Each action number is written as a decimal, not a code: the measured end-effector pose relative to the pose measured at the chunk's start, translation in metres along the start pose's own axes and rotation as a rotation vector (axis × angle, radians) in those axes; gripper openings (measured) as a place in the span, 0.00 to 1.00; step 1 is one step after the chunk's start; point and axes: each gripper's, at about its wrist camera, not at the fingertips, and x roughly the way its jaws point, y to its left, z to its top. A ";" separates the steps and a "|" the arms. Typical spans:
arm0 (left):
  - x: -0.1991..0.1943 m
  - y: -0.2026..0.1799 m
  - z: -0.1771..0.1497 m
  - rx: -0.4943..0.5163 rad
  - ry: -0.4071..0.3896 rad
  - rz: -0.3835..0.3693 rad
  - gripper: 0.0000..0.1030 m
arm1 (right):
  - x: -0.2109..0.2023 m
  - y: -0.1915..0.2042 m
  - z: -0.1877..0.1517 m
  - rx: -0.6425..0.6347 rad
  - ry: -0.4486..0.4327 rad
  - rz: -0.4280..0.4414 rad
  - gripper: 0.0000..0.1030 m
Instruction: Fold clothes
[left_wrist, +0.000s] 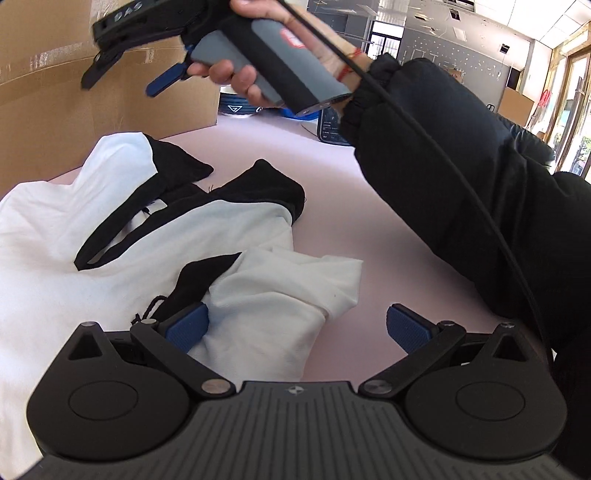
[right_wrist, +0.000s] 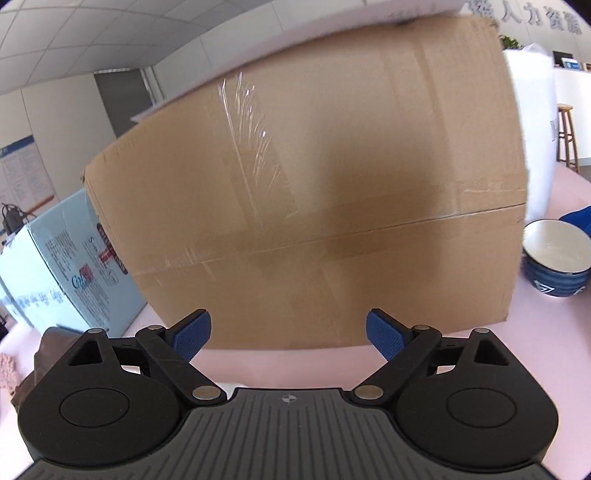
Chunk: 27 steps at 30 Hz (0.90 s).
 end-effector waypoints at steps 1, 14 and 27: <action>0.000 0.001 0.000 -0.002 -0.001 -0.003 1.00 | 0.014 0.005 -0.002 -0.055 0.039 -0.005 0.86; -0.002 0.009 0.002 -0.041 -0.008 -0.043 1.00 | 0.054 -0.022 -0.043 -0.153 0.214 0.104 0.59; 0.001 0.011 0.003 -0.045 -0.011 -0.047 1.00 | -0.034 0.071 -0.102 -0.665 0.093 0.081 0.13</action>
